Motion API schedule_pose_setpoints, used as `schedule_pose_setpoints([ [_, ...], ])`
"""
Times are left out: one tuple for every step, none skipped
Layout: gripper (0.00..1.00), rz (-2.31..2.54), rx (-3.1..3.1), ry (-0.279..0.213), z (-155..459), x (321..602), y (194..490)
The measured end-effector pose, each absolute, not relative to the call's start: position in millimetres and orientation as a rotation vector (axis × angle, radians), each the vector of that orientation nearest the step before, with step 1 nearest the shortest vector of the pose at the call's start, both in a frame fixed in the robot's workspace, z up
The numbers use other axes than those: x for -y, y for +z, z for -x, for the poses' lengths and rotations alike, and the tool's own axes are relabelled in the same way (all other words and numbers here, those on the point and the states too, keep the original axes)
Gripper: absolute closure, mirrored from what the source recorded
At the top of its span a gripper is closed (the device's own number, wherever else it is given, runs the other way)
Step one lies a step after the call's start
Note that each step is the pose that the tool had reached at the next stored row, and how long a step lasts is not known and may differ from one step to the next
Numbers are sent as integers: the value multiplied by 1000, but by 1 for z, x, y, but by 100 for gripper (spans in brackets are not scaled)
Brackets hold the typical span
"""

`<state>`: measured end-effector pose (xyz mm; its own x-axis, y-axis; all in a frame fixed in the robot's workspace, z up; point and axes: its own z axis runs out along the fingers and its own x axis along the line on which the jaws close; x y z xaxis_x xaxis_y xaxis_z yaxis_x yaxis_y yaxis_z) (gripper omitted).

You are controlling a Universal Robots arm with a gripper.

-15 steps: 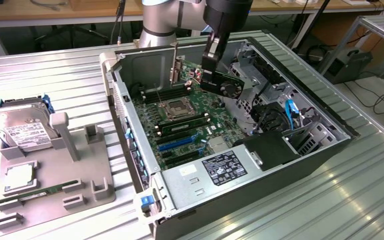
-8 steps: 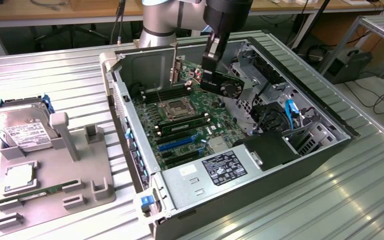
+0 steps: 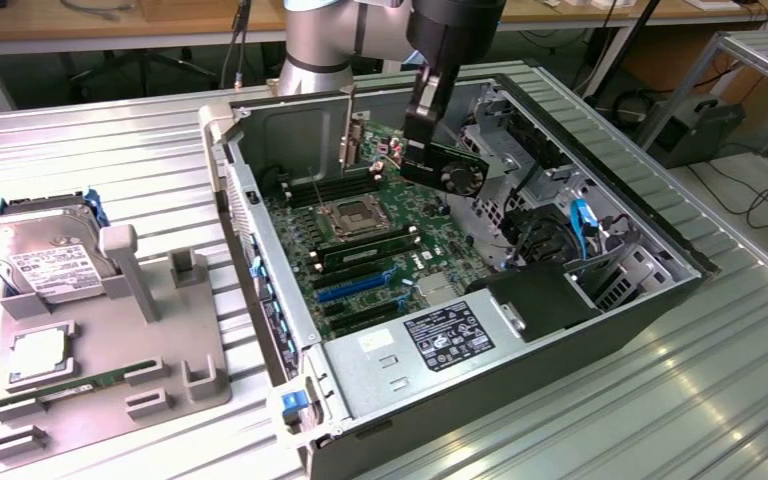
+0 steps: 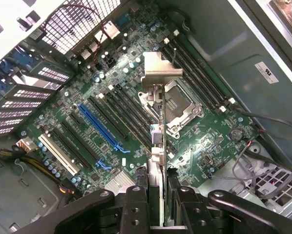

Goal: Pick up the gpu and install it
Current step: 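Insert the gpu into the slot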

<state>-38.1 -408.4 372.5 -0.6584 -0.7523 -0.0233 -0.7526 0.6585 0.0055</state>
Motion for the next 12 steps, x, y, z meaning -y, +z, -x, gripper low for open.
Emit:
schedule_pose_setpoints([
  [73, 1291, -2843, 23, 38, 408, 372],
  [73, 1292, -2843, 23, 38, 408, 372],
  [73, 1292, -2843, 23, 38, 408, 372],
  [73, 1294, -2842, 23, 38, 408, 372],
  [73, 1295, -2842, 23, 38, 408, 372],
  [73, 1295, -2841, 23, 38, 408, 372],
  [73, 1296, -2841, 23, 38, 408, 372],
  [73, 1297, -2841, 23, 38, 408, 372],
  [73, 1298, -2840, 23, 38, 408, 372],
  [73, 1298, -2840, 23, 38, 408, 372],
  [73, 1299, -2840, 23, 38, 408, 372],
  [73, 1300, -2839, 23, 38, 408, 372],
])
